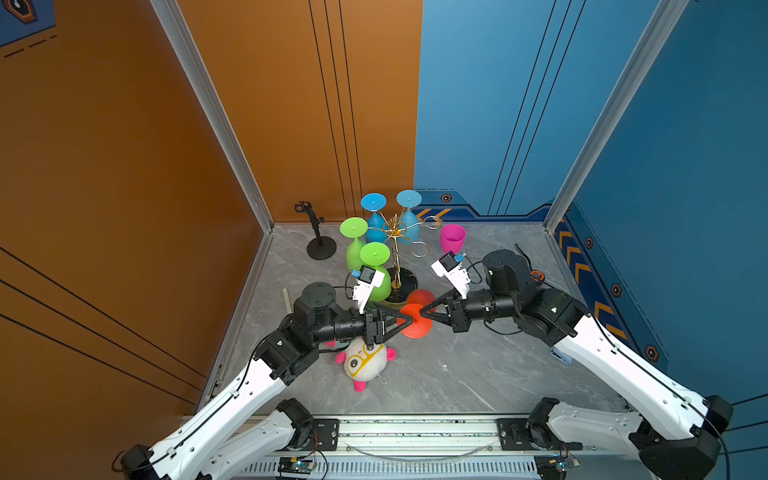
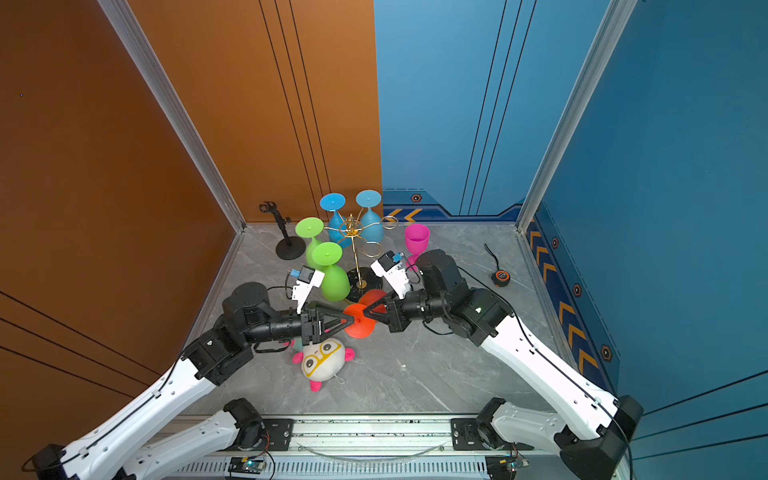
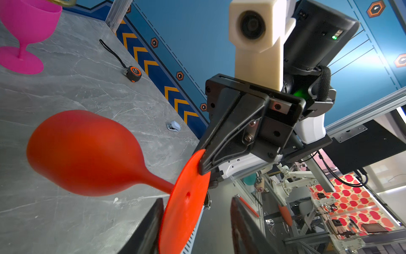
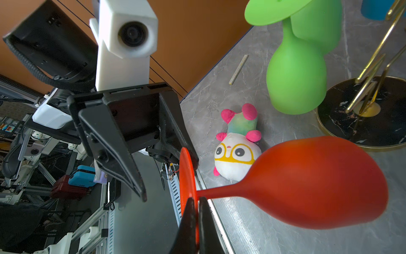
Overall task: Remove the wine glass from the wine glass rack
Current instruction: 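Carry the red glass toward the left gripper while the left gripper grasps its foot, then open the right gripper and draw it back while the left gripper holds the red glass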
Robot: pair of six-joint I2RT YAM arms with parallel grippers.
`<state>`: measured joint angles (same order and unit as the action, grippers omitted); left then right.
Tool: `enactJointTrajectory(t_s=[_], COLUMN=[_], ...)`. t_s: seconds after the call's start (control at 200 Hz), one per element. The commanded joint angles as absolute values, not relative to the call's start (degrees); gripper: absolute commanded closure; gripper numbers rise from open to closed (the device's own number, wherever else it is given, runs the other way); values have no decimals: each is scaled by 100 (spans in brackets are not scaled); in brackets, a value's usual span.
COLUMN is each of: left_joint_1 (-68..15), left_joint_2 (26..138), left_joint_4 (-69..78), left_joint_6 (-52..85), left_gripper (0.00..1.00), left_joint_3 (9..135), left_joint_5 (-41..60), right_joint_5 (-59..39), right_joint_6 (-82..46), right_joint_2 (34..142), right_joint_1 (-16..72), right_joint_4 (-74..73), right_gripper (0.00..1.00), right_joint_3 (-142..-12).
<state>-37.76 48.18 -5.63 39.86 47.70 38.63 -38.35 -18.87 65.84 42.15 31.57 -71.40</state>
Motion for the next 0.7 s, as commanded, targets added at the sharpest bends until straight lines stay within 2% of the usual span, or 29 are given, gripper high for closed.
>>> enactJointTrajectory(t_s=[0.0, 0.31, 0.43, 0.596, 0.696], left_joint_1=[-3742, -3735, -3727, -3711, -3715], left_joint_2=[4767, 4842, 4892, 4963, 4967], left_joint_4=[-268, -138, -65, 7, 60], left_joint_6=[3986, 3990, 4022, 4065, 4089], left_gripper=[61, 92, 100, 100, 100], left_joint_3=[4712, 4671, 4679, 4703, 4710], left_joint_5=[4346, 4509, 4535, 4640, 4710], right_joint_5=[-3898, -3982, -4044, -4087, -4130], right_joint_6=[-1909, -2043, -2082, -2137, -2153], right_joint_2=[6600, 6572, 6583, 6488, 6349], right_joint_1=[4155, 4061, 4063, 3830, 3695], right_joint_4=[2919, 2845, 2848, 2886, 2982], right_gripper=[100, 98, 95, 88, 73], right_joint_3=[-7081, -7016, -6975, -6945, -6945])
